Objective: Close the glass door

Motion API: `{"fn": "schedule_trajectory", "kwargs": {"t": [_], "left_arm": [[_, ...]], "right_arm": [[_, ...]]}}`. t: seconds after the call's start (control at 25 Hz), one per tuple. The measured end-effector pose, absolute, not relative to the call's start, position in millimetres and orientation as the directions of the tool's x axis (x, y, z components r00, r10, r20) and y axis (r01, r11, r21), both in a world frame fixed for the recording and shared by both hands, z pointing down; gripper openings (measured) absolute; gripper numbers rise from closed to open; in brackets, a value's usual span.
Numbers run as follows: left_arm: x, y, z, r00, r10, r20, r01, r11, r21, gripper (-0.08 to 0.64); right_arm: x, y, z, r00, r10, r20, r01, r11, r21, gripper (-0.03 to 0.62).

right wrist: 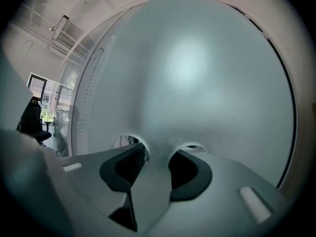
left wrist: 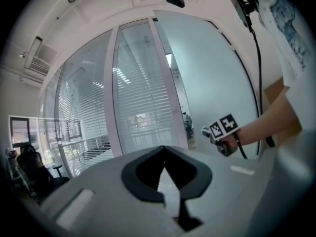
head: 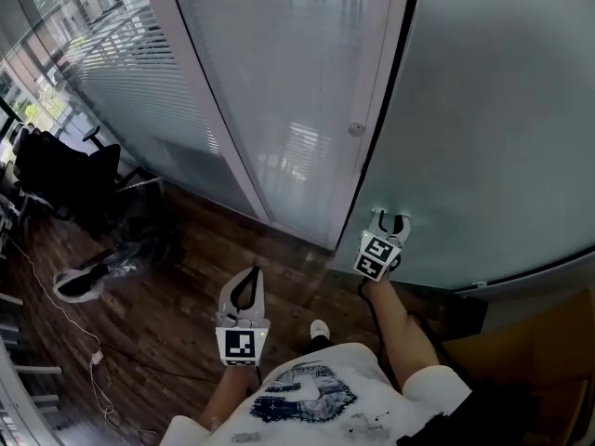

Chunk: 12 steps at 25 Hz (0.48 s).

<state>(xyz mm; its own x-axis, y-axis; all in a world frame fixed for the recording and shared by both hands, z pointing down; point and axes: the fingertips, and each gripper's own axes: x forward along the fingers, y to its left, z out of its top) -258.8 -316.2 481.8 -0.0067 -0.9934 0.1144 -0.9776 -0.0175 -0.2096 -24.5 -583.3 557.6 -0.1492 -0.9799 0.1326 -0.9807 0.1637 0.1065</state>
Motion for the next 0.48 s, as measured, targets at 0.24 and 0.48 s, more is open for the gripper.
{"fn": "schedule_trajectory", "kwargs": {"t": [0.24, 0.48], "left_arm": [[-258, -343, 480, -0.026, -0.991, 0.129, -0.976, -0.003, -0.217, -0.002], [-265, -354, 483, -0.045, -0.992, 0.116, -0.974, 0.018, -0.224, -0.002]], "right_arm": [[-24, -615, 563, -0.119, -0.984, 0.136, -0.985, 0.134, 0.112, 0.141], [-25, -633, 560, -0.089, -0.985, 0.149, -0.985, 0.108, 0.131, 0.141]]}}
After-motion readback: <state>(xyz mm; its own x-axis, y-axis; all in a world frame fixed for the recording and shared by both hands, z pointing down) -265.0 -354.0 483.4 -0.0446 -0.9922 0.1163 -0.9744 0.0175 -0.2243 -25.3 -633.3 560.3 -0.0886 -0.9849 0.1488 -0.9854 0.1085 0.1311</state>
